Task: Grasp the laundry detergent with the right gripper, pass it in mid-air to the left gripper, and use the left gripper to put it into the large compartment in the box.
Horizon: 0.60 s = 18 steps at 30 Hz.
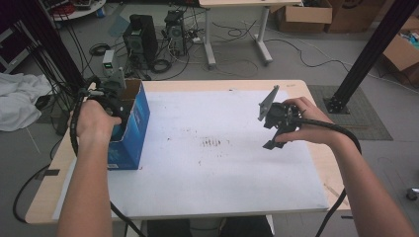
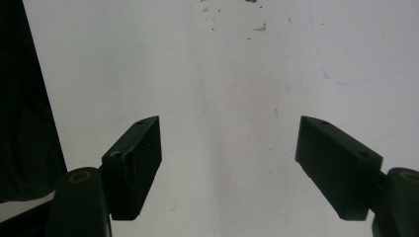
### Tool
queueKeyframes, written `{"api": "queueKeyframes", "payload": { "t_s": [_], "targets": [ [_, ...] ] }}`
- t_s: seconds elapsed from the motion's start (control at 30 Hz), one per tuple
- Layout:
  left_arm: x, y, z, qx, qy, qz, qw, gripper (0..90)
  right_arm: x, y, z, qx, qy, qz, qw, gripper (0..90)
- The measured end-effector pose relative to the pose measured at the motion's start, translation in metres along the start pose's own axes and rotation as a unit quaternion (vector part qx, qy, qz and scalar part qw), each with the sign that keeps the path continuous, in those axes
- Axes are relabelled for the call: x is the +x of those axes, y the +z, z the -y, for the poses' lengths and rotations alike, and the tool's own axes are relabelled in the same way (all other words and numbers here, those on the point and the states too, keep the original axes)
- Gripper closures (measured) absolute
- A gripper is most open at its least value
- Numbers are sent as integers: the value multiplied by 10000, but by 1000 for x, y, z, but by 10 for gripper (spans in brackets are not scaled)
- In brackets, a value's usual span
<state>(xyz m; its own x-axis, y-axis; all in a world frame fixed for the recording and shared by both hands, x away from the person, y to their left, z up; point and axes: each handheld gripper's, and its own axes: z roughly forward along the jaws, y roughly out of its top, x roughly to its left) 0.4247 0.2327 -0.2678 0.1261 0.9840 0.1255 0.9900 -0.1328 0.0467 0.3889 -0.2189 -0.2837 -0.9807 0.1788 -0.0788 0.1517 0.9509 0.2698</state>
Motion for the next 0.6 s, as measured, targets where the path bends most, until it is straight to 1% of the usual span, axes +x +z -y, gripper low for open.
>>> {"api": "queueKeyframes", "payload": {
  "t_s": [0.13, 0.23, 0.3, 0.37, 0.47, 0.6],
  "targets": [
    [0, 0, 0, 0, 16, -4, 10000, 377, 0, -1, -1, -18, 3, -4, 10000, 258],
    [-1, 0, 0, 43, 46, -8, 10000, 355, 0, -1, -1, -36, -2, -6, 10000, 258],
    [-1, 0, 0, 39, 102, -71, 9999, 335, 0, -1, -2, -22, 0, -7, 10000, 258],
    [-1, 0, 0, 43, 114, -122, 9999, 308, 1, -2, -2, -19, -12, -8, 10000, 258],
    [0, -3, 2, -5, 115, -166, 9998, 280, 1, -3, -3, -17, -3, 2, 10000, 259],
    [-1, -12, 5, -132, 186, -145, 9996, 253, 2, -4, -5, -22, 16, 6, 10000, 258]
  ]
}}
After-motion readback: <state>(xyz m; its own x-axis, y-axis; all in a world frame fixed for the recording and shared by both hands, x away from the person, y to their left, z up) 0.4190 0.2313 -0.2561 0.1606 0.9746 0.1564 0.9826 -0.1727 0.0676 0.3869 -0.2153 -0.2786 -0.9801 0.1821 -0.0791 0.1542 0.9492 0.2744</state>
